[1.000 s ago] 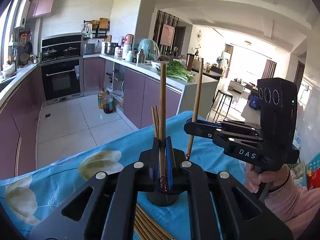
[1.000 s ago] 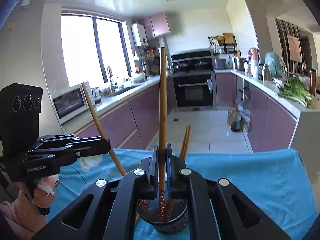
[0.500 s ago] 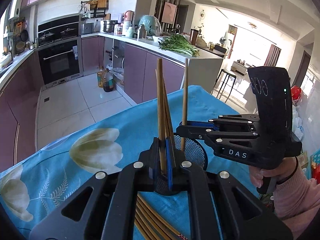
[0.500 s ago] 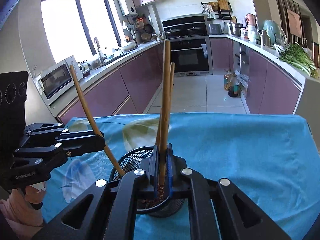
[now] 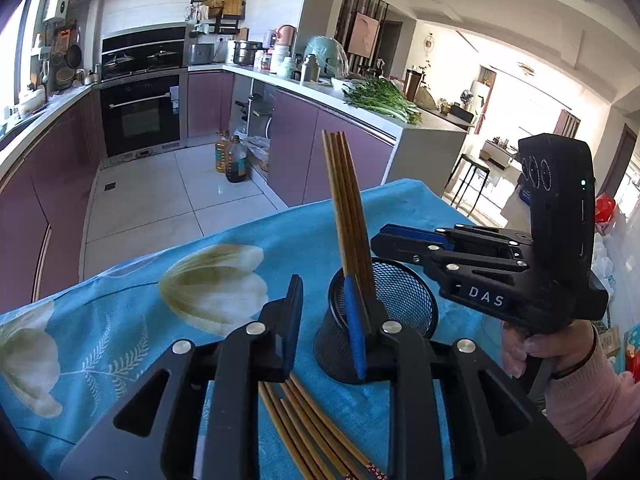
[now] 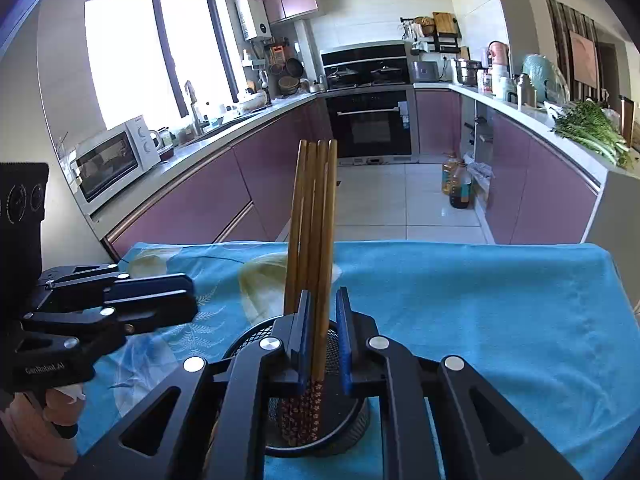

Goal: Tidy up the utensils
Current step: 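Open both tools to release the chopsticks and withdraw from the cup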

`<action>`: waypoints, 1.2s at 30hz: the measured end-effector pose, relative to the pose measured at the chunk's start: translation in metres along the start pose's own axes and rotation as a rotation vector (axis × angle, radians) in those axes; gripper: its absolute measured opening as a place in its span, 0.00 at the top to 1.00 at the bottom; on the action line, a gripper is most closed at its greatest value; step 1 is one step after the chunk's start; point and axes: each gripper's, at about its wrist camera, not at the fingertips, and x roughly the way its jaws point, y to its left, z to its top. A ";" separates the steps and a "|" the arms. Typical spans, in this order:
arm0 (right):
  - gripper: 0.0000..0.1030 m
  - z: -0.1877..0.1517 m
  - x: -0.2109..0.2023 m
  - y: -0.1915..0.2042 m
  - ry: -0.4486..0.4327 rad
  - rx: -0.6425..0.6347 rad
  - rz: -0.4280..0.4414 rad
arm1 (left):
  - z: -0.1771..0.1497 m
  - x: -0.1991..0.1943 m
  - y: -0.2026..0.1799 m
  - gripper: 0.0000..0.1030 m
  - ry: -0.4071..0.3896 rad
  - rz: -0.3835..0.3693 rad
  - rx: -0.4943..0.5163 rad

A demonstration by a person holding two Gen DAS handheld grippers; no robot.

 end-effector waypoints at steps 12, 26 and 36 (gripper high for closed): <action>0.72 -0.039 -0.061 0.050 -0.042 -0.180 0.130 | -0.078 -0.046 0.009 0.62 0.027 0.103 0.049; 0.71 -0.119 -0.004 0.089 0.282 -0.197 0.204 | -0.137 -0.028 0.023 0.62 0.172 0.091 -0.022; 0.72 -0.126 0.009 0.081 0.300 -0.140 0.154 | -0.141 -0.005 0.013 0.62 0.230 0.097 -0.012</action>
